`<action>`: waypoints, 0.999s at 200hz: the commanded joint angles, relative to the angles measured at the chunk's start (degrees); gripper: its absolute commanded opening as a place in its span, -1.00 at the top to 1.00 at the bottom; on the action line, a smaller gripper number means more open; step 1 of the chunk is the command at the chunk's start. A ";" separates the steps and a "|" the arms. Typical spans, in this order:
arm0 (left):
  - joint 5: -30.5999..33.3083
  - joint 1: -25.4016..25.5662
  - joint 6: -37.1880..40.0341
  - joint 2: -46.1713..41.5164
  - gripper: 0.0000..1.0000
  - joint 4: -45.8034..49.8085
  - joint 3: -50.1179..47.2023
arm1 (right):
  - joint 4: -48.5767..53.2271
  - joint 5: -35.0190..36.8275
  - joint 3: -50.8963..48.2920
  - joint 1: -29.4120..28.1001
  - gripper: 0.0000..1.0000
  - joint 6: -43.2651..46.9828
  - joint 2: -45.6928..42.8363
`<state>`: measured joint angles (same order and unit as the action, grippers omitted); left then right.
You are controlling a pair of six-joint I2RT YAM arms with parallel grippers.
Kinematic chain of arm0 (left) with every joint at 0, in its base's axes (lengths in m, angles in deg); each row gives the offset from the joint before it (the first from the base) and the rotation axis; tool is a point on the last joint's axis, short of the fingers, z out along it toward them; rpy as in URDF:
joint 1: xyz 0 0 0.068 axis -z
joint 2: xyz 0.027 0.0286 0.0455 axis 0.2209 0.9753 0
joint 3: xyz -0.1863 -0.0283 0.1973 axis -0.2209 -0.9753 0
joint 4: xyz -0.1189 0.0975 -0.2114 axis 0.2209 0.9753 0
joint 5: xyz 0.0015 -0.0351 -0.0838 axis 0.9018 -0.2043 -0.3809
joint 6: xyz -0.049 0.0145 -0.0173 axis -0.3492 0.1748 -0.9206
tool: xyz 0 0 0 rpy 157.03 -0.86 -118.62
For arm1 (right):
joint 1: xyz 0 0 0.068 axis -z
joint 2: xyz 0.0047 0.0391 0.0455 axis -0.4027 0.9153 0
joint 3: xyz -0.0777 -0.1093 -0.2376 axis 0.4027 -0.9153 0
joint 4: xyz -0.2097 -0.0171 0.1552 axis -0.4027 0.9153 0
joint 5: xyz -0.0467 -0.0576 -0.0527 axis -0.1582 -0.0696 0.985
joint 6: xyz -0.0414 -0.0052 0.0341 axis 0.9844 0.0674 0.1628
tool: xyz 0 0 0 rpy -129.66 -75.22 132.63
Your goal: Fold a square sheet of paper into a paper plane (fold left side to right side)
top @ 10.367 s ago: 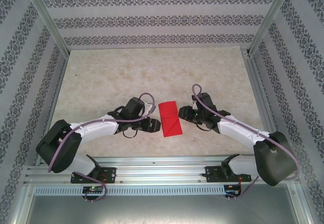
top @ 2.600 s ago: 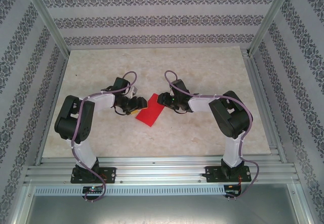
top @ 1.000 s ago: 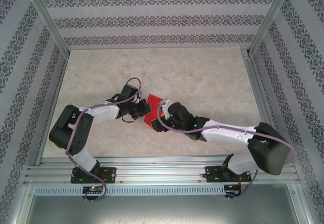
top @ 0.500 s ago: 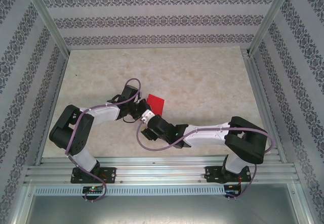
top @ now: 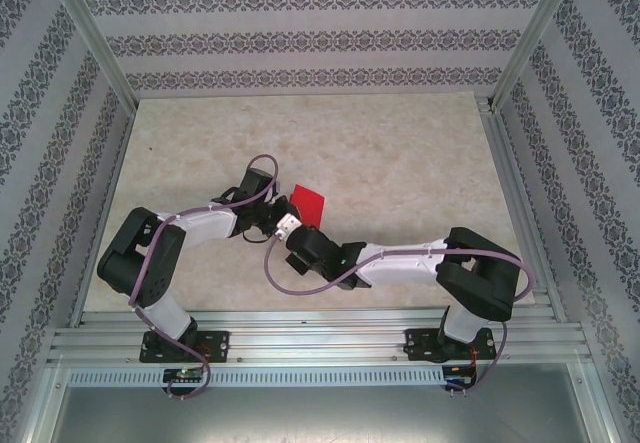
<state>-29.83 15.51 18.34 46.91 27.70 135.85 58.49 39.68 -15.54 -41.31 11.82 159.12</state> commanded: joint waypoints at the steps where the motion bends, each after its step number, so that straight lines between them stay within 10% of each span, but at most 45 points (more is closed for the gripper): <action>1: 1.60 0.59 2.76 -1.36 0.62 2.39 0.85 | -0.07 -3.04 -1.14 1.06 1.00 0.27 -2.32; 74: 10.03 -2.91 14.27 -10.90 -0.04 20.12 6.05 | -1.58 -12.63 -3.92 4.71 1.00 -1.85 -4.19; 200: -0.52 0.57 23.13 15.30 0.41 18.45 24.76 | -4.57 -23.56 -6.16 10.95 1.00 -6.96 -3.40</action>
<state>-29.32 15.47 39.22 58.98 45.47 158.51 56.39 20.03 -20.65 -31.56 7.09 156.61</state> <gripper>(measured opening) 0.305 0.043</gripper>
